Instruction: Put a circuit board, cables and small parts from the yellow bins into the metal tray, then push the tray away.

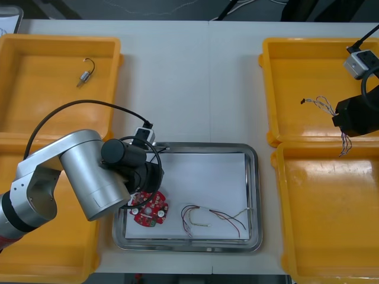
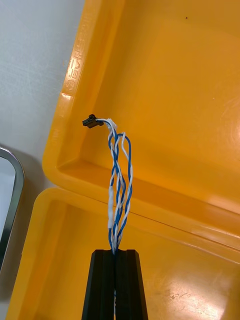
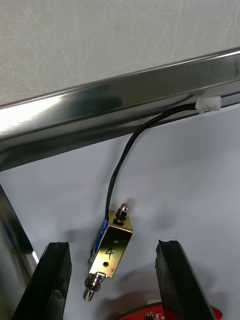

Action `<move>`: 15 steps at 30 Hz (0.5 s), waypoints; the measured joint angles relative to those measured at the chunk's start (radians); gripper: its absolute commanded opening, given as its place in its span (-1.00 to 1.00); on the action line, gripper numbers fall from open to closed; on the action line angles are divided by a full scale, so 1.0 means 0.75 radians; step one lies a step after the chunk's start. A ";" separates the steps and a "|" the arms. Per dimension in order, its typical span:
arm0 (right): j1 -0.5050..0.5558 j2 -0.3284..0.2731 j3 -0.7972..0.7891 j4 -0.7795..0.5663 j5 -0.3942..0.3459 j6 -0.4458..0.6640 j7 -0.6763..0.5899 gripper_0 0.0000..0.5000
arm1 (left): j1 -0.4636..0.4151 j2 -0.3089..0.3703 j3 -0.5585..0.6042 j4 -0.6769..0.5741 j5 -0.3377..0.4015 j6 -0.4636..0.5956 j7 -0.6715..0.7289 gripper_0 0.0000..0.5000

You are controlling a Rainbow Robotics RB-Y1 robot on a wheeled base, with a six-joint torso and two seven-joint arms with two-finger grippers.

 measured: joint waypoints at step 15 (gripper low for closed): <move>-0.002 0.000 0.046 -0.005 0.010 0.000 0.000 -1.00 | -0.001 -0.001 0.177 -0.110 0.174 0.201 0.000 1.00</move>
